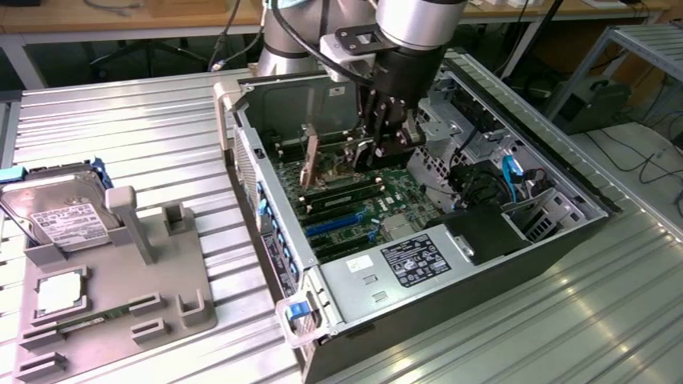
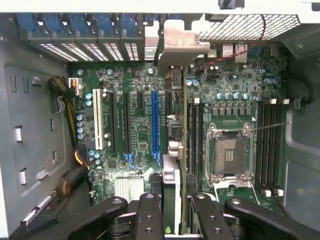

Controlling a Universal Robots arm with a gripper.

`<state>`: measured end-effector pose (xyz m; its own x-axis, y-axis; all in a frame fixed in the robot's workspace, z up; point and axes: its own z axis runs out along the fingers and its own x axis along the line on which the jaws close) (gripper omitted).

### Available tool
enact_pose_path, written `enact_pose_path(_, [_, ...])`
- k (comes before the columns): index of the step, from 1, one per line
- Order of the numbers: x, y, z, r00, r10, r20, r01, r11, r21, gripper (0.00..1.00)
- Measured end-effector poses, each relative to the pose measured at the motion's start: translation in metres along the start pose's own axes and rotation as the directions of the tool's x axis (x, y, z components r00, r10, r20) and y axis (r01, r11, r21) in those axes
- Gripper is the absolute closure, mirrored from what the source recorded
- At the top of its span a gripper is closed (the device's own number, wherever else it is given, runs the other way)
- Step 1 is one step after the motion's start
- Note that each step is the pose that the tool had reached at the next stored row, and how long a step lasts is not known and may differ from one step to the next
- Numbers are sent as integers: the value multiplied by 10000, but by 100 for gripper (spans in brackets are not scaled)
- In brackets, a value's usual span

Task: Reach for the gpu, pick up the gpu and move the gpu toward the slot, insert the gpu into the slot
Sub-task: 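Insert the gpu into the slot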

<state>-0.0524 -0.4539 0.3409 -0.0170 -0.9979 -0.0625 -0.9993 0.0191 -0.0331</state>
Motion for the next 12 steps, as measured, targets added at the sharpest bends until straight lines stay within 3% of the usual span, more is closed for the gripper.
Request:
enact_pose_path(1, [8, 79, 106, 10000, -3, 1, 3, 10000, 23, 73])
enact_pose_path(2, [22, 114, 186, 10000, -9, 2, 9, 10000, 86, 73])
enact_pose_path(6, [93, 128, 340, 10000, -11, 2, 11, 10000, 87, 73])
enact_pose_path(8, [101, 168, 451, 9992, -409, 20, 409, 9991, 62, 73])
enact_pose_path(12, [103, 173, 480, 9992, -406, 20, 406, 9992, 62, 73])
